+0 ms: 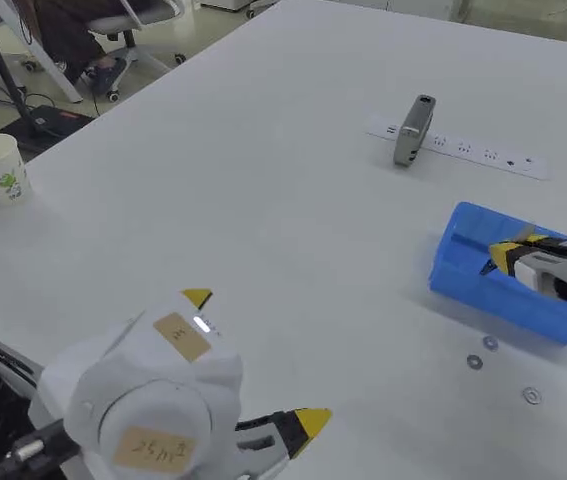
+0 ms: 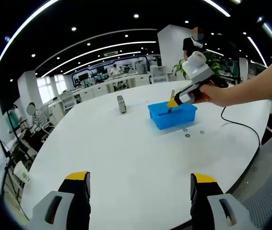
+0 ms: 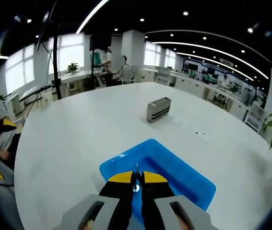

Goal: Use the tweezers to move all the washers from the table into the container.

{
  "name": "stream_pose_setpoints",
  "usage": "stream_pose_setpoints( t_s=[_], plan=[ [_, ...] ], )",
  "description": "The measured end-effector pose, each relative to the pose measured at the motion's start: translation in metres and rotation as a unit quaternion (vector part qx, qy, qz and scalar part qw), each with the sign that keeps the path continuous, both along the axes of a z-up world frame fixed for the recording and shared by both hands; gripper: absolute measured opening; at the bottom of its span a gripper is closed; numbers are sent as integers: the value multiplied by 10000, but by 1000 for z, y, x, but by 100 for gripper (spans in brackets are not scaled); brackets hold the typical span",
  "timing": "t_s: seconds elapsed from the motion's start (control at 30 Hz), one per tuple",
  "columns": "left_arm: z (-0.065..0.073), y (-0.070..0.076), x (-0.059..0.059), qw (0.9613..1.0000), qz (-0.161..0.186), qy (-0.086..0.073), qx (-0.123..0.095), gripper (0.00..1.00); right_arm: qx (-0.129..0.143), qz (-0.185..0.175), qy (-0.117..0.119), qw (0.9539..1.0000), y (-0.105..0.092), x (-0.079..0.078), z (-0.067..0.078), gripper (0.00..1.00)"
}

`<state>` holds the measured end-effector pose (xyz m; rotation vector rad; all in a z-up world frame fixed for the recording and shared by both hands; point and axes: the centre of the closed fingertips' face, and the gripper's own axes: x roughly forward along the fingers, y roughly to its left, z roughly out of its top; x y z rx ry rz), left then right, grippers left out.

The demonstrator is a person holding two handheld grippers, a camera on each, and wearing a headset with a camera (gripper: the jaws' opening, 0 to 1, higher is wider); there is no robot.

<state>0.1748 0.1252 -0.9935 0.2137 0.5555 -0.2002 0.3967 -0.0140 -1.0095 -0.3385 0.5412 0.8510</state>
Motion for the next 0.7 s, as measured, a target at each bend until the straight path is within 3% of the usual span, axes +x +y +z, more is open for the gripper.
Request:
stream_pose_setpoints(
  t_s=[0.47,0.7],
  plan=[
    [-1,0,-1,10000,-5,24,14,86,-2,50,35,10000,2,-4,-4,2],
    [0,0,-1,10000,1,18,18,86,68,-66,232,9997,0,0,-2,2]
  ],
)
